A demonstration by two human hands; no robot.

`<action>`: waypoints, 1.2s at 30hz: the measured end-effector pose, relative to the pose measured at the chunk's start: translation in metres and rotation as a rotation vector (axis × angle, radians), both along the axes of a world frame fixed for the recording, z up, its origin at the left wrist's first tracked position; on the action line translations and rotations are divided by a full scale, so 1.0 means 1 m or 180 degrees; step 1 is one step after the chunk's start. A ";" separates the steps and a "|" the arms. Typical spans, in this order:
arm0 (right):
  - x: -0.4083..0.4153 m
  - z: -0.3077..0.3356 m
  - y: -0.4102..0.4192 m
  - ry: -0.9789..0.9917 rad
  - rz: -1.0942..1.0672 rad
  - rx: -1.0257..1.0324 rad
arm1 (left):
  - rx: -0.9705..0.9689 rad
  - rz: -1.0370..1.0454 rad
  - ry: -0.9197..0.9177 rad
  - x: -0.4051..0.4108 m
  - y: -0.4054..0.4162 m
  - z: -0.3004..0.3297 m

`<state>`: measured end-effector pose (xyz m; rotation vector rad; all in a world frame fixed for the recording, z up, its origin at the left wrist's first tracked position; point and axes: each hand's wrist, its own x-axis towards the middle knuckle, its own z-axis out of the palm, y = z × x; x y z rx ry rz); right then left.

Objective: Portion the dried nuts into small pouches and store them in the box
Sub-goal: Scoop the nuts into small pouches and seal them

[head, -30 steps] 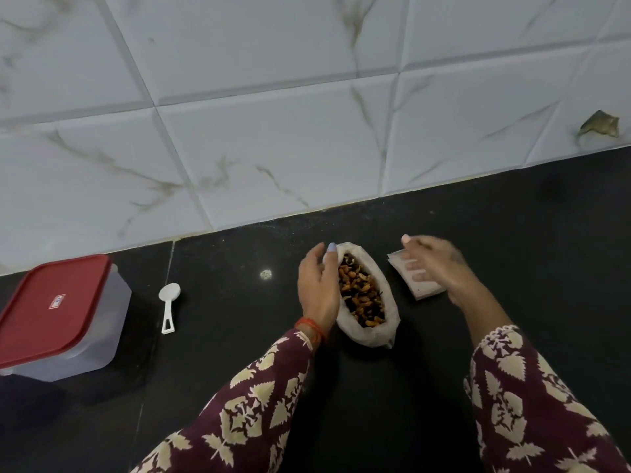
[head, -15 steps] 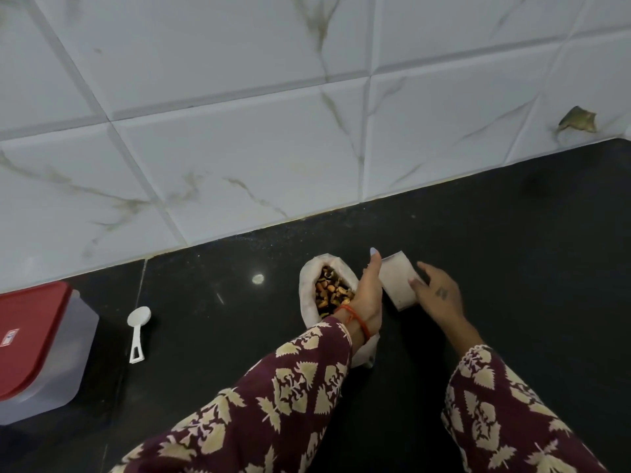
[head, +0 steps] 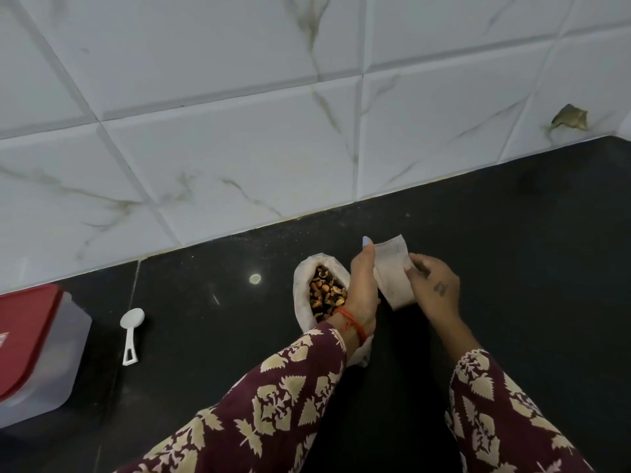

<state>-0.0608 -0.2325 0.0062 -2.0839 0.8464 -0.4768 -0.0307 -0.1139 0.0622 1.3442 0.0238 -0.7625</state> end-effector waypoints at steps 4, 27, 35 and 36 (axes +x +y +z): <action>-0.005 0.019 0.030 -0.0579 -0.0084 0.0944 | 0.0011 0.0544 -0.0554 0.004 0.028 -0.009; -0.023 -0.012 0.208 0.0548 0.1553 0.0531 | 0.1323 0.1243 -0.0762 -0.028 0.235 -0.070; -0.031 -0.023 0.221 0.1104 0.1556 0.0001 | 0.2079 0.0484 -0.1203 -0.030 0.253 -0.085; -0.031 -0.022 0.223 0.1156 0.1545 -0.0091 | 0.2258 0.0369 -0.1378 -0.030 0.255 -0.086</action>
